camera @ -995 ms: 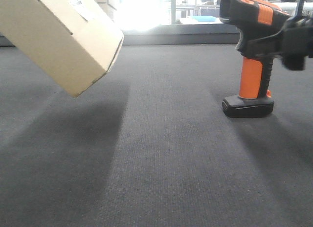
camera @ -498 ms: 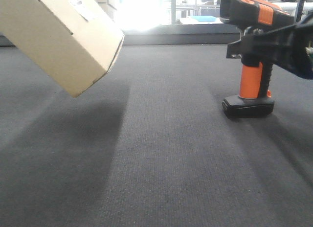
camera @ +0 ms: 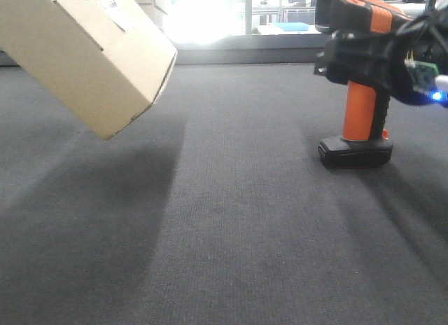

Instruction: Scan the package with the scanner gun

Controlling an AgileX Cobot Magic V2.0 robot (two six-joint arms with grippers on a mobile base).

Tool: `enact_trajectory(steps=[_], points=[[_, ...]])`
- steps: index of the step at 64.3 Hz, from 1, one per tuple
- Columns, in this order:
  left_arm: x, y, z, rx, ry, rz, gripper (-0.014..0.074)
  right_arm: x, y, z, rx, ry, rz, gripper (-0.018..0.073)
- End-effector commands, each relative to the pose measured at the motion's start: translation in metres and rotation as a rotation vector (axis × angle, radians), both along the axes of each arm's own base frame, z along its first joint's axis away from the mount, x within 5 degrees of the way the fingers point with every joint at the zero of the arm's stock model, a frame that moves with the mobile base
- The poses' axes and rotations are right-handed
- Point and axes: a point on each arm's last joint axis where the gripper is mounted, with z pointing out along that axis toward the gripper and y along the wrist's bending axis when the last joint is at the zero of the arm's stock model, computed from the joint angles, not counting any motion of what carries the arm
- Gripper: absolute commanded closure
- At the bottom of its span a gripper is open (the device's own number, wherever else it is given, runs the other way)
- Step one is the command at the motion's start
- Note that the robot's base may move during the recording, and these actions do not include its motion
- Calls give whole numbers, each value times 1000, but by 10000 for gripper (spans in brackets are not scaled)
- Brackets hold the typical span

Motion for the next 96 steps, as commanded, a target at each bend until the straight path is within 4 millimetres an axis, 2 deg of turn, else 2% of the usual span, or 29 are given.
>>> enact_trajectory(steps=[1, 52, 56, 62, 69, 73, 88, 96], points=[[-3, -1, 8, -20, -26, 0, 707, 4, -1, 3, 5, -42, -28, 0], [-3, -1, 8, -20, -26, 0, 707, 6, -2, 11, 5, -111, -45, 14], [-3, -1, 8, -20, -26, 0, 707, 6, -2, 11, 5, -114, -46, 69], [-3, -1, 8, -20, -26, 0, 707, 7, -2, 12, 5, -118, -47, 246], [-3, -1, 8, -20, -26, 0, 707, 7, -2, 12, 5, -123, -48, 512], [-3, -1, 8, -20, -26, 0, 707, 7, -2, 13, 5, -129, -50, 720], [-3, -1, 8, -20, -26, 0, 707, 7, -4, 17, 5, -170, -64, 722], [-3, -1, 8, -20, -26, 0, 707, 3, -5, 28, 11, -206, -64, 722]])
